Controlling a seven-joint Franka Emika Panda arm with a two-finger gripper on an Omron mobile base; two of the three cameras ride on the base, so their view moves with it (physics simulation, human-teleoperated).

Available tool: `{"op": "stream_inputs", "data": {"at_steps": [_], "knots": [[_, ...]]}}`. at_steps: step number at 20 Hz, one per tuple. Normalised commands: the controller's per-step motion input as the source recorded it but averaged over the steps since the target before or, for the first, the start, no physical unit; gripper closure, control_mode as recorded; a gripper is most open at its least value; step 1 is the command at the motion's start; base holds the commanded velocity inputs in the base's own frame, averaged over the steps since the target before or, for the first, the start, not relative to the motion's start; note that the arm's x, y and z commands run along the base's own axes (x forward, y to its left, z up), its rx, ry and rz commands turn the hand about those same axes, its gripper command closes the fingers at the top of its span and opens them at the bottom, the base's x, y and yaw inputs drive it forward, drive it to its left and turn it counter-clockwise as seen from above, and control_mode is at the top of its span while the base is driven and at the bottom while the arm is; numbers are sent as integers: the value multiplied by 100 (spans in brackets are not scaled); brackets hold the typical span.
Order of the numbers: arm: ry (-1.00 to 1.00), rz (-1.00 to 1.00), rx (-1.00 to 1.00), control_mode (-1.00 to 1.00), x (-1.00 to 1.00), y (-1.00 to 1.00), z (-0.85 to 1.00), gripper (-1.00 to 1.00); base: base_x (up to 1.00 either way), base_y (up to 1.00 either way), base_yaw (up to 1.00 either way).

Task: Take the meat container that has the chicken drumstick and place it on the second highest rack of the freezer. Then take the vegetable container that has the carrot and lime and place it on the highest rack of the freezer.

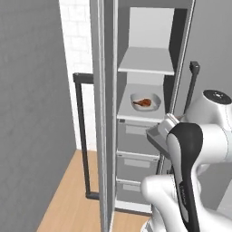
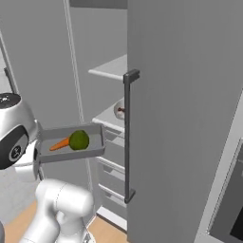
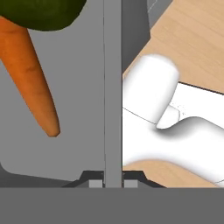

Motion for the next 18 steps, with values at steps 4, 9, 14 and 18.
{"op": "stream_inputs", "data": {"at_steps": [4,9,14,18], "knots": [[0,0,0,100,0,0,0,100,29,23,-4],[0,0,0,100,0,0,0,100,15,65,-4],[0,0,0,100,0,0,0,100,32,22,-1],[0,0,0,100,0,0,0,100,18,-14,0]]}}
